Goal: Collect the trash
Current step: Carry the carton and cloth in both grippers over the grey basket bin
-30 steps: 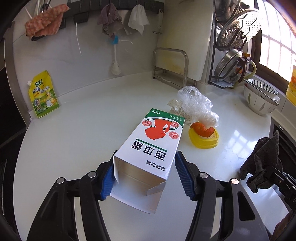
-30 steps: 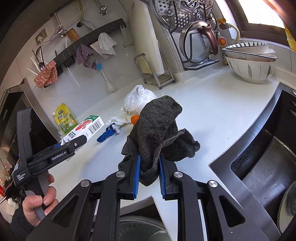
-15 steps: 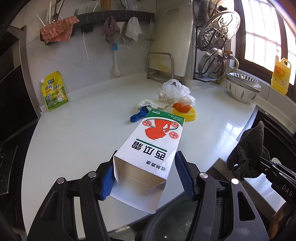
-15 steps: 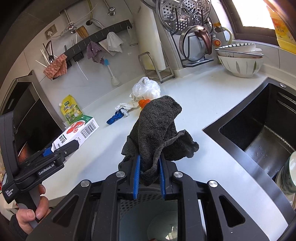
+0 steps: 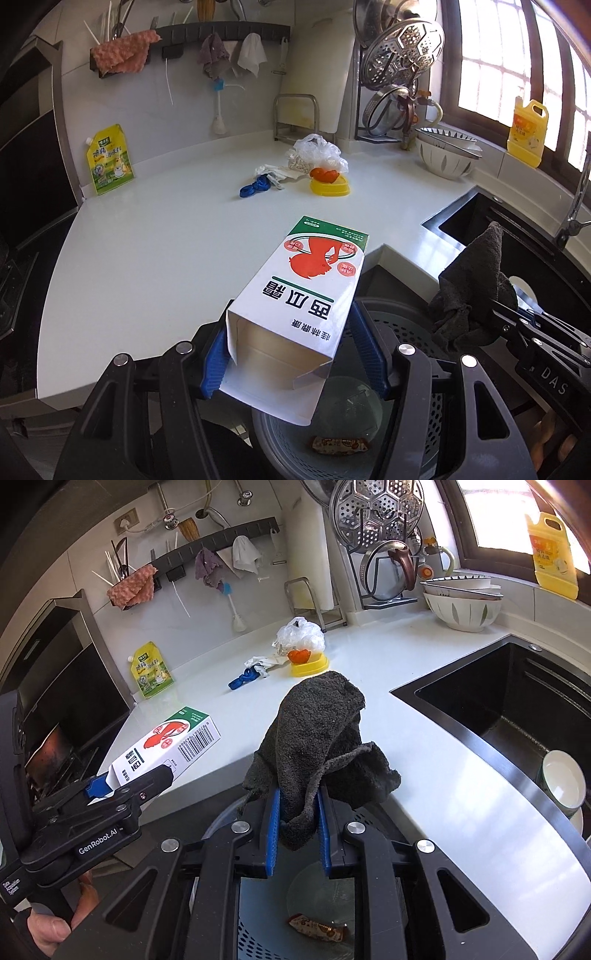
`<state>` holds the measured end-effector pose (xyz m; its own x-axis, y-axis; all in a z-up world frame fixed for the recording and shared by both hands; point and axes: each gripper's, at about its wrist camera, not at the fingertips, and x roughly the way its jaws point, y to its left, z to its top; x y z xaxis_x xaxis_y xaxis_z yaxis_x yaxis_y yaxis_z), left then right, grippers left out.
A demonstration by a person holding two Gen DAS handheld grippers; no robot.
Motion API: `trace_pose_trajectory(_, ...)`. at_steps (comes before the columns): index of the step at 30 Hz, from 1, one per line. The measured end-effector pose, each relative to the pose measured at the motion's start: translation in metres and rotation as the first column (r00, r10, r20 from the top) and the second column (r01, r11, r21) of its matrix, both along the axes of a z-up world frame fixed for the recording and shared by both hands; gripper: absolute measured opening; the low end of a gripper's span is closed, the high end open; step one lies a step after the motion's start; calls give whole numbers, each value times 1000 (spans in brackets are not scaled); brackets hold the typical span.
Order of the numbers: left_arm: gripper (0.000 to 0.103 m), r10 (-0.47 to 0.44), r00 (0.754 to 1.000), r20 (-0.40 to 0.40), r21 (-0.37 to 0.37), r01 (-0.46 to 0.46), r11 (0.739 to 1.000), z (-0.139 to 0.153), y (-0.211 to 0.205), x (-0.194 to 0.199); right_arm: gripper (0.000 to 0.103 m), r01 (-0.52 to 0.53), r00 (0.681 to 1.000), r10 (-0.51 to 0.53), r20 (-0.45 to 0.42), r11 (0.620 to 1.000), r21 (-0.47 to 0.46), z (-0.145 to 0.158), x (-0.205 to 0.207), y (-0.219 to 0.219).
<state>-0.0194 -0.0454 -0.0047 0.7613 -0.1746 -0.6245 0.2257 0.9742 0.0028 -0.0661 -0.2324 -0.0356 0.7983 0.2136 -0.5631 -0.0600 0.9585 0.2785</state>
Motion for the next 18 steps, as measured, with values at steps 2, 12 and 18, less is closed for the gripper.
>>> trace_pose_trajectory(2, 59, 4, 1000, -4, -1, -4, 1000, -5, 0, -8, 17, 7, 1000, -7, -2, 1000, -17, -4, -8, 2)
trace_pose_trajectory(12, 59, 15, 999, -52, 12, -14, 1000, -37, -9, -32, 17, 72, 997, -71, 8, 985, -157, -31, -38, 10)
trace_pose_trajectory(18, 59, 20, 997, -77, 24, -19, 1000, -53, -10, -39, 17, 73, 997, -78, -19, 982, -175, -49, -45, 13)
